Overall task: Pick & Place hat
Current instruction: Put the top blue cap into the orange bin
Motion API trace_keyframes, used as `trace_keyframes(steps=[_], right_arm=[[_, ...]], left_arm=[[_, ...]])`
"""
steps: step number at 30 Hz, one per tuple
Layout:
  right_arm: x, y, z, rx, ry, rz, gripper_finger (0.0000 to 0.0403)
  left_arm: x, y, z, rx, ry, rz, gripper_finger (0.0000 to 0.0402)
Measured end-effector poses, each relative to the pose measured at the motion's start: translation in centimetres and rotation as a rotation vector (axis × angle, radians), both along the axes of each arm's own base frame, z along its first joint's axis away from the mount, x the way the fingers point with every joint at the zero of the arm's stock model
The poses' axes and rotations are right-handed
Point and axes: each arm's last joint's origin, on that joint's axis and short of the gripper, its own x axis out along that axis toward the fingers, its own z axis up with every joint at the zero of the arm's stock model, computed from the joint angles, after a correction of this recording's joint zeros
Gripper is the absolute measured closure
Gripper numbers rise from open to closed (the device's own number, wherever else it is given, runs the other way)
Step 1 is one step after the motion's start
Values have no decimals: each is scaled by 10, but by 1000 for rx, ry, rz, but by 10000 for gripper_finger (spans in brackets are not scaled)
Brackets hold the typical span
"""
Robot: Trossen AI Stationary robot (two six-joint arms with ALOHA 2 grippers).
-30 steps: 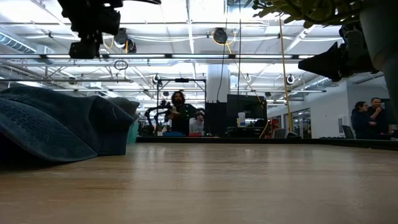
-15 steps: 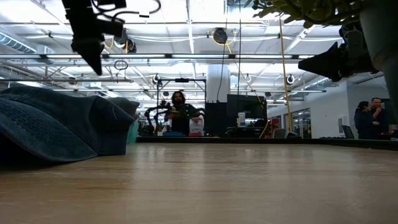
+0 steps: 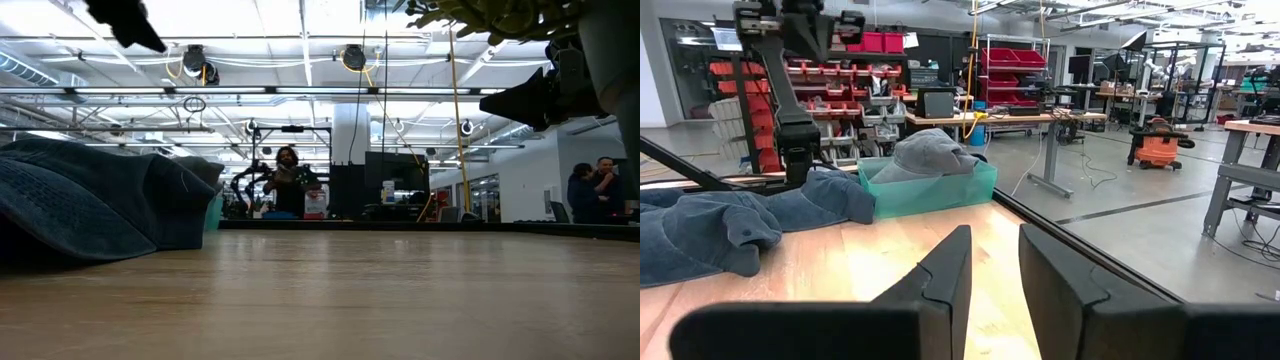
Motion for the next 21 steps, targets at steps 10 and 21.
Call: trace_keyframes(steps=[10,21], right_arm=[[0,0,0,0,0,0,330],[0,0,0,0,0,0,330]], left_arm=[[-16,-4,-27,-359,130,299,357],[31,-3,-82,-463,648,458,231]])
